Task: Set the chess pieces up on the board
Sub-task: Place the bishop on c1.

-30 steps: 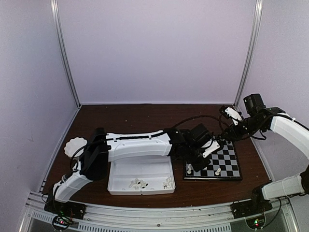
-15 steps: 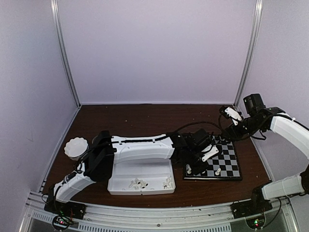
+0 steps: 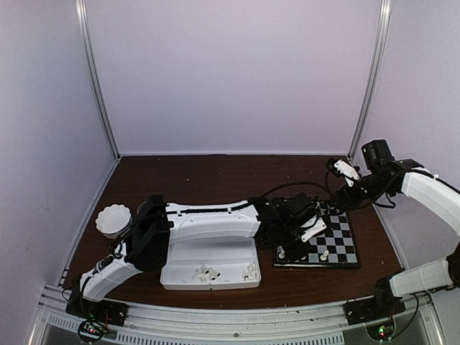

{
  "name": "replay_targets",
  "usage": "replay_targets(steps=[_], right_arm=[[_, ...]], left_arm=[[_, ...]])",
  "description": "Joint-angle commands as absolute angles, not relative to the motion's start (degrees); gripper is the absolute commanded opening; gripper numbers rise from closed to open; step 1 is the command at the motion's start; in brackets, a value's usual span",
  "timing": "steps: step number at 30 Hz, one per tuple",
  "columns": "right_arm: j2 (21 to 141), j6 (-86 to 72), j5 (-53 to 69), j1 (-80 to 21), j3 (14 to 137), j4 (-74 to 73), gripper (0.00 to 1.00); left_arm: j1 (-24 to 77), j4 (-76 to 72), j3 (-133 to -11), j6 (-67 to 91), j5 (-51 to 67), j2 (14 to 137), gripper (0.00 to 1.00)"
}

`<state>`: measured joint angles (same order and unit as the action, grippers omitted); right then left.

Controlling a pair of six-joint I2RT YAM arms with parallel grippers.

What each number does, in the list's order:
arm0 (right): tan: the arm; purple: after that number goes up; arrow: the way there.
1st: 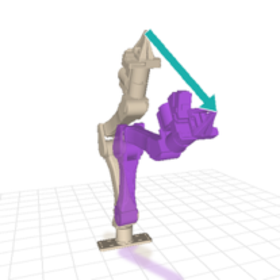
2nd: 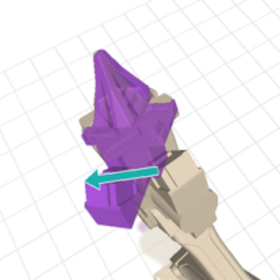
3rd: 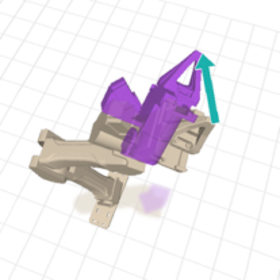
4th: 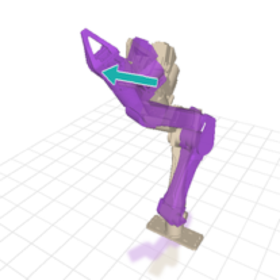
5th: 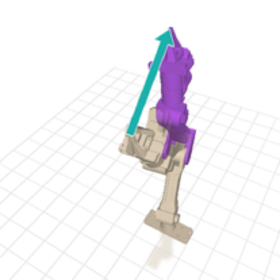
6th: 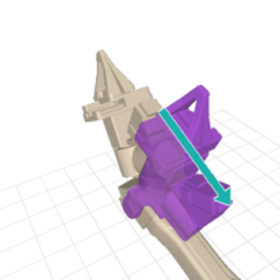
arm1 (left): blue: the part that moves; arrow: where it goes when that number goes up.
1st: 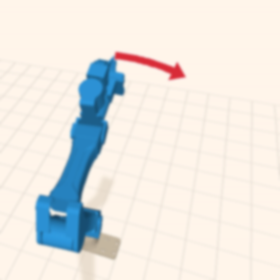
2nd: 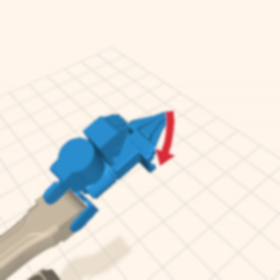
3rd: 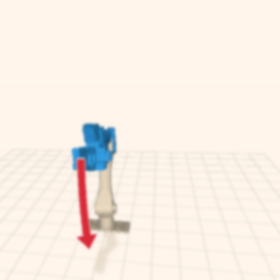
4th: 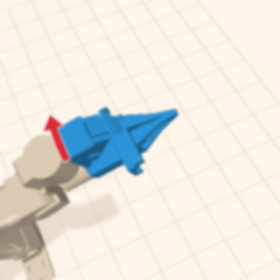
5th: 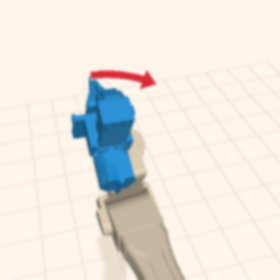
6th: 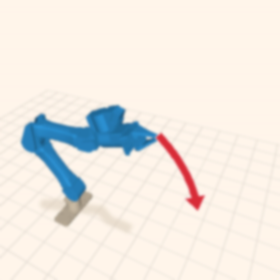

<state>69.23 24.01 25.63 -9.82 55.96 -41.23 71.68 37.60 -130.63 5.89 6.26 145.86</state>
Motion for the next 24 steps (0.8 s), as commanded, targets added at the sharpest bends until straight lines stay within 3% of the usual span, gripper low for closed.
replay_targets(steps=[1, 6, 13, 20, 24], right_arm=[[69.35, 24.11, 26.29, -9.58, 55.59, -40.14, 0.49], [69.13, 24.08, 26.42, -9.58, 55.72, -40.24, 0.49], [68.11, 26.12, 28.35, -9.58, 56.3, -41.57, 0.49], [69.58, 28.88, 33.32, -10.99, 60.68, -44.55, 0.45], [72.24, 31.48, 32.77, -18.12, 64.76, -46.82, 0.4]], left_arm=[[72.14, 36.85, -132.19, 6.06, 6.57, 146.99, 0.17], [72.16, 36.77, -132.44, 6.4, 5.87, 146.0, 0.3], [72.14, 35.07, -129.47, 5.79, 5.94, 137.78, 0.41], [69.48, 26.56, -104.18, 7.57, 0.89, 114.93, 0.45], [66.09, 26.46, -90.5, 12.07, -1.5, 104.73, 0.43]])
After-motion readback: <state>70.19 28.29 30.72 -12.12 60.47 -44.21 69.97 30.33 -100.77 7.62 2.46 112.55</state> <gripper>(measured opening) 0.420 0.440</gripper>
